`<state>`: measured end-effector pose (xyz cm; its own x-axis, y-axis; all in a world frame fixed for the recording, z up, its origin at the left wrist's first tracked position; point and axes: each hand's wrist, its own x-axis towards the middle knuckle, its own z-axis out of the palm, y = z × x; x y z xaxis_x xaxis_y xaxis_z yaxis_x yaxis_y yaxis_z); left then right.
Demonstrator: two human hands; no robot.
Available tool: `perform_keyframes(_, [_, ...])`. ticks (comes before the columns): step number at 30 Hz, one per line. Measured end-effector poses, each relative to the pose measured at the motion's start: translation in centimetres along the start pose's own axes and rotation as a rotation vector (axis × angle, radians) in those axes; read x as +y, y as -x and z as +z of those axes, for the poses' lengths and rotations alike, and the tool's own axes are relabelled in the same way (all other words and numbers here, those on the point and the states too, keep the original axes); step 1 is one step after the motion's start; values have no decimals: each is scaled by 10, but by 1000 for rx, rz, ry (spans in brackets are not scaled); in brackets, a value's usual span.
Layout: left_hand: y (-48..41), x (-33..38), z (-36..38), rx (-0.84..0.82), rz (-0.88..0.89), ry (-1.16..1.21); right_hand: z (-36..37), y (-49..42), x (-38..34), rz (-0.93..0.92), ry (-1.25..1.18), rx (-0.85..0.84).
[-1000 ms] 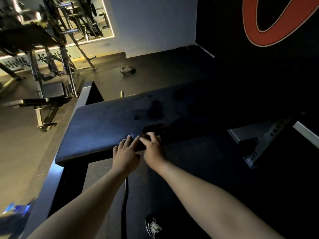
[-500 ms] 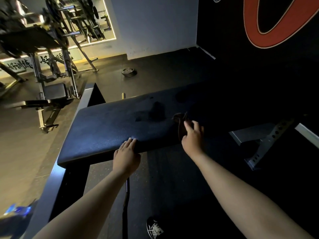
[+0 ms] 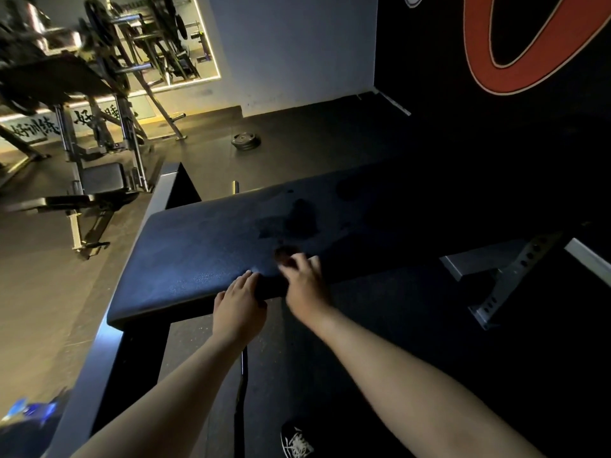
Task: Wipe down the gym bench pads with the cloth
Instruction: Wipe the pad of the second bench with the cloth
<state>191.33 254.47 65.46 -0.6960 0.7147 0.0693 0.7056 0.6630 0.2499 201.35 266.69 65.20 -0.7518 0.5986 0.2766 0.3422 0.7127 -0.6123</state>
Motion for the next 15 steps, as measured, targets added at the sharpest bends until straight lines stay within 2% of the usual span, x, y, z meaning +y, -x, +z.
perform_keyframes(3, [-2, -1, 5, 3, 1, 6, -37, -28, 41, 180, 101, 44])
perform_keyframes(7, [-3, -5, 9, 1, 4, 18, -79, -55, 80, 369, 205, 18])
perform_keyframes(12, [-2, -1, 6, -1, -6, 42, -83, -54, 76, 483, 272, 74])
perform_keyframes(15, [0, 1, 1, -10, -2, 56, -70, -54, 61, 427, 244, 73])
